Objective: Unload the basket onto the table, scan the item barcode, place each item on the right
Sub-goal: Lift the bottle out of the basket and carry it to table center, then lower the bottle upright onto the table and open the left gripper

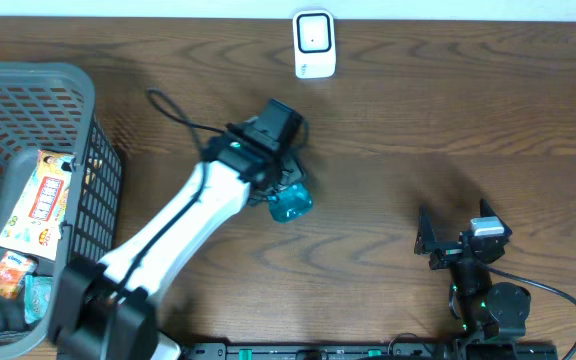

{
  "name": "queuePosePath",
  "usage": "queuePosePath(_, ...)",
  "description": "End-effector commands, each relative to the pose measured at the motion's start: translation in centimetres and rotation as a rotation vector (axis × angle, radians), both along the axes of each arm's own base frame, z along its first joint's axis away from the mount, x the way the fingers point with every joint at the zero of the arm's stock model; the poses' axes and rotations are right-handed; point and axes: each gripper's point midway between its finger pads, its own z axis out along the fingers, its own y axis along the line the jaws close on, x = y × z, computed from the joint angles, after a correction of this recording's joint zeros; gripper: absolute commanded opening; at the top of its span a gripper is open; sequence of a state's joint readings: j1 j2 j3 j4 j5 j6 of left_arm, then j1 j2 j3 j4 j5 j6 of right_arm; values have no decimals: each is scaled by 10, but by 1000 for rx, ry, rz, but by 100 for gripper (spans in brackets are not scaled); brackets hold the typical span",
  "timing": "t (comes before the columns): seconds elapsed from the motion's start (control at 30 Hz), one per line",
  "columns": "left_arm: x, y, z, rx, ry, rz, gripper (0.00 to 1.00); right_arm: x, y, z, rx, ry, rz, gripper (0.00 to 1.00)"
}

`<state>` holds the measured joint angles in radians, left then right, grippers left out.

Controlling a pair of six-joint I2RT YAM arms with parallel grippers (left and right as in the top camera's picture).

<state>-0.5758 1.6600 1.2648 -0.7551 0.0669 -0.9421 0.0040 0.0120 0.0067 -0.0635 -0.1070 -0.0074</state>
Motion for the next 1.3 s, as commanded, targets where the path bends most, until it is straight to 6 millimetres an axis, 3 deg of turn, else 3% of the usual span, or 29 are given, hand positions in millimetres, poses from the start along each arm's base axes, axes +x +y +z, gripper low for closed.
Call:
queuePosePath(0.0,3,-11,-12,28,-4,-33,42,0,0,0,13,1,-3,99)
queuePosePath(0.23,4,-38,-48,57,10,-115,42,0,0,0,13,1,-3,99)
queuePosePath(0.53,6,-59,-66,124,-59,-257,43,0,0,0,13,1,-3,99)
queuePosePath(0.8,-6,-75,-87,189,-67,-352,43,0,0,0,13,1,-3,99)
queuePosePath(1.07,-11,-71,-111,265,-47,-370,43,0,0,0,13,1,-3,99)
queuePosePath(1.27,-11,-71,-113,268,-43,-371,43,0,0,0,13,1,-2,99)
